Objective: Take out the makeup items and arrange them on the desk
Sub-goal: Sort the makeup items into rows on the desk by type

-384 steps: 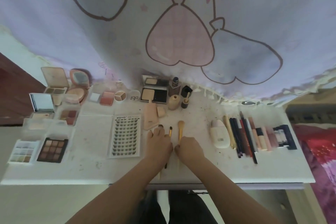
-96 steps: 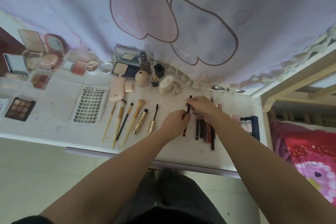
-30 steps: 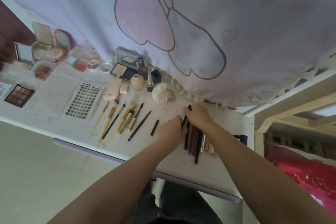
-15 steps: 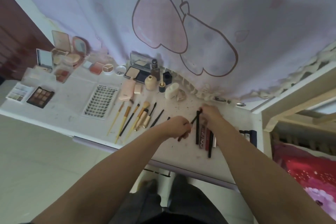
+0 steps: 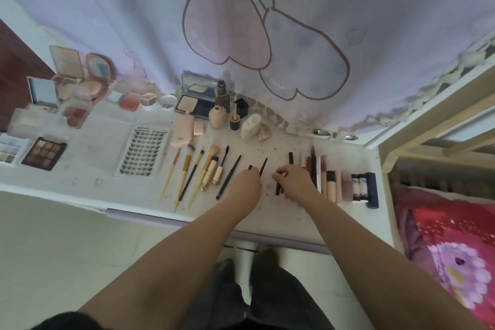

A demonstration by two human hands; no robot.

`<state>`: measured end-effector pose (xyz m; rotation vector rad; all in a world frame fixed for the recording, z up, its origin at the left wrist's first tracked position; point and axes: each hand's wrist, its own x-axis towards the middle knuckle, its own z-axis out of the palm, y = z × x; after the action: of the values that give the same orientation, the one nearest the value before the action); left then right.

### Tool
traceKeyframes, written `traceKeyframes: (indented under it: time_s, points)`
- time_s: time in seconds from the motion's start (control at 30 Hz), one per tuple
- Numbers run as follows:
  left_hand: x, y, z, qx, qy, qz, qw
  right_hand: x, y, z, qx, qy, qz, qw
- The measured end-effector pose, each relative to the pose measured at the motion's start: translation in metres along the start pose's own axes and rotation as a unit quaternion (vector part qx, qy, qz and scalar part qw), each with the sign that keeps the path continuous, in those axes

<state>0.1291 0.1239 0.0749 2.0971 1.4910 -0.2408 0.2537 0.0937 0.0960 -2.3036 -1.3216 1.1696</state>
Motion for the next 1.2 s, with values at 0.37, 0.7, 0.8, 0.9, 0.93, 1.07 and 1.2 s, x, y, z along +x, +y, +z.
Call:
traceKeyframes:
  time_s: [0.37, 0.7, 0.8, 0.9, 0.93, 1.07, 1.2]
  points:
    - [0.0, -0.04, 0.002, 0.111, 0.046, 0.048, 0.992, 0.015, -0.026, 0.052, -0.072, 0.056, -0.04, 0.995]
    - [0.004, -0.027, -0.006, 0.096, 0.083, 0.099, 0.987, 0.034, -0.023, 0.017, -0.118, 0.102, -0.055, 0.986]
    - [0.009, 0.006, -0.004, 0.067, 0.062, 0.125, 0.988, 0.044, -0.008, -0.02, -0.15, 0.098, -0.001, 0.984]
    - [0.016, 0.035, 0.008, 0.04, 0.034, 0.115, 0.992, 0.05, 0.001, -0.036, -0.194, 0.071, 0.04, 0.978]
    - [0.018, 0.042, 0.012, 0.039, 0.024, 0.104, 0.994, 0.049, 0.001, -0.037, -0.205, 0.057, 0.041, 0.976]
    - [0.022, 0.054, 0.02, 0.029, 0.005, 0.051, 0.998, 0.054, 0.008, -0.027, -0.211, 0.013, 0.04, 0.977]
    - [0.022, 0.054, 0.02, -0.017, -0.008, 0.003, 1.0, 0.055, -0.001, -0.035, -0.126, -0.011, 0.032, 0.992]
